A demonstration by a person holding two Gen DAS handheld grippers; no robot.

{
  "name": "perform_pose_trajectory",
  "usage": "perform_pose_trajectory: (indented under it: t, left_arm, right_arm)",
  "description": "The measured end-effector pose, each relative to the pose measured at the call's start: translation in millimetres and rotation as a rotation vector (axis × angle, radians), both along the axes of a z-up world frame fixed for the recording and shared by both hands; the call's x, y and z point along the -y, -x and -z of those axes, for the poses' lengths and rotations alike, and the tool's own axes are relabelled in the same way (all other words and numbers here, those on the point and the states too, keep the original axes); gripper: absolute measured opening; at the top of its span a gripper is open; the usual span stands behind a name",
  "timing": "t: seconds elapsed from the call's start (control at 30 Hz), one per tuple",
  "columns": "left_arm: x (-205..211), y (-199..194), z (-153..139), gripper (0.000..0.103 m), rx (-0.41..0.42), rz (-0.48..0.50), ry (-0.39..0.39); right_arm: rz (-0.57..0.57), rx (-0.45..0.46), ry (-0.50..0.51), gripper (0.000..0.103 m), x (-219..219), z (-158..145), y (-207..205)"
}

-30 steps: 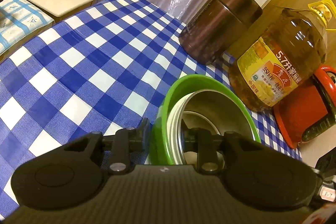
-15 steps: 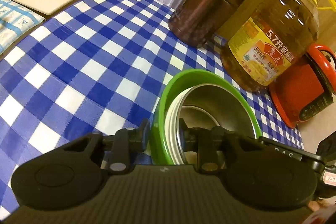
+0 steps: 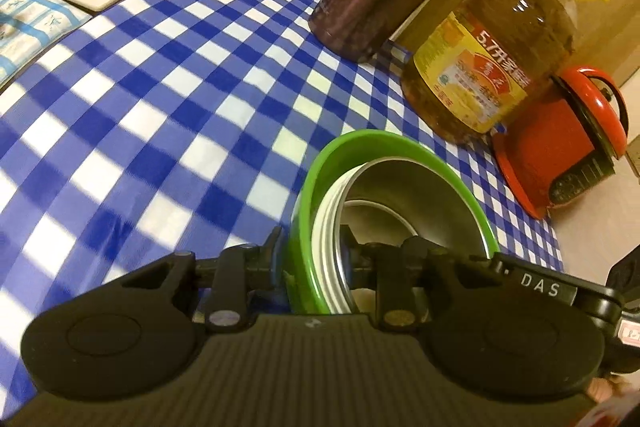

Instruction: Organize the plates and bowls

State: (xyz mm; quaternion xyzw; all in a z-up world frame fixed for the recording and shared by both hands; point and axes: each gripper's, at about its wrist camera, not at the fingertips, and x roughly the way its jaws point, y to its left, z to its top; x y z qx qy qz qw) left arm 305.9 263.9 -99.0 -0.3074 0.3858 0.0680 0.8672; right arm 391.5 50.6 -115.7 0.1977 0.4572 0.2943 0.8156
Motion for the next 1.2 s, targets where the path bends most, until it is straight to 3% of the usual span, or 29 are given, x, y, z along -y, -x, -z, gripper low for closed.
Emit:
perform_pose_trajectory:
  t: [0.37,0.63,1.2]
  left_arm:
    - [29,69,-19,0.024,0.006,0.010,-0.002]
    - [58,116,-16,0.024,0.000,0.029,-0.005]
    - [167,181,-28,0.024,-0.012,0.172,-0.067]
  right_arm:
    - [0.009,0.004,0.018,0.034,22,-19,70]
    - [0.023,0.017,0.033,0.034,50,-17,127]
    - [0.133,-0.004,0.017,0.034,155,-15,219]
